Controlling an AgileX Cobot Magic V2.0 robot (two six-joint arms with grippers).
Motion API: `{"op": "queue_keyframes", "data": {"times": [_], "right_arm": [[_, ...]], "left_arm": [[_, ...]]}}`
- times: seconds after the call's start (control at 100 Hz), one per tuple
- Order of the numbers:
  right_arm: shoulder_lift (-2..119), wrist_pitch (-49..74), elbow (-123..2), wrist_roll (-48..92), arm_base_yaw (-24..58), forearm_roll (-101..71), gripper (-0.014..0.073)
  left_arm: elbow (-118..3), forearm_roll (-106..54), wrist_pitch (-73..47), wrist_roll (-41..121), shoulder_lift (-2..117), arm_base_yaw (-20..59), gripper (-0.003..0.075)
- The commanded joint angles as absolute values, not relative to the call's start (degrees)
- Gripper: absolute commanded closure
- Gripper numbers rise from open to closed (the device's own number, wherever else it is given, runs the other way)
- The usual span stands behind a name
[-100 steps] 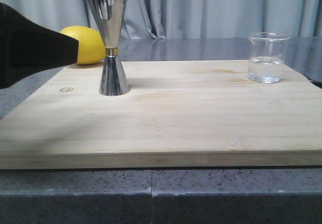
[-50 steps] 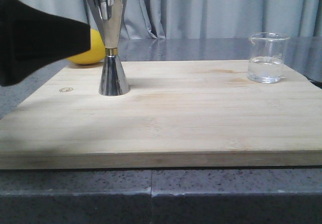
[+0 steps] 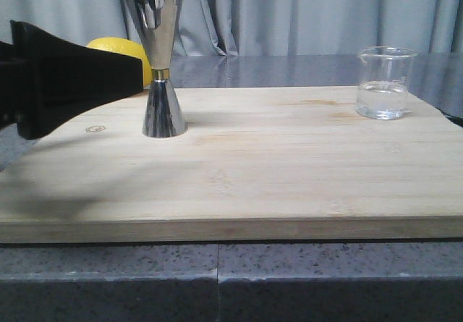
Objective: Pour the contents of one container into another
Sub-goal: 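Move the left gripper toward the steel jigger on the board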
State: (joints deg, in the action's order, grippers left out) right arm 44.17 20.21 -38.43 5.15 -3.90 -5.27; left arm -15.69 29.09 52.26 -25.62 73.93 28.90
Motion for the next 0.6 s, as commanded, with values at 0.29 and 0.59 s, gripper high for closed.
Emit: {"op": "queue_keyframes", "data": {"times": [0.29, 0.59], "right_arm": [[44.3, 15.8, -39.9, 5.6, -4.2, -4.8, 0.0155], [44.3, 15.8, -39.9, 5.6, -4.2, -4.8, 0.0155]], "left_arm": [[-20.4, 42.2, 68.0, -31.4, 82.9, 22.1, 0.0102], [-25.0, 44.3, 65.9, -31.4, 84.4, 22.1, 0.0102]]}}
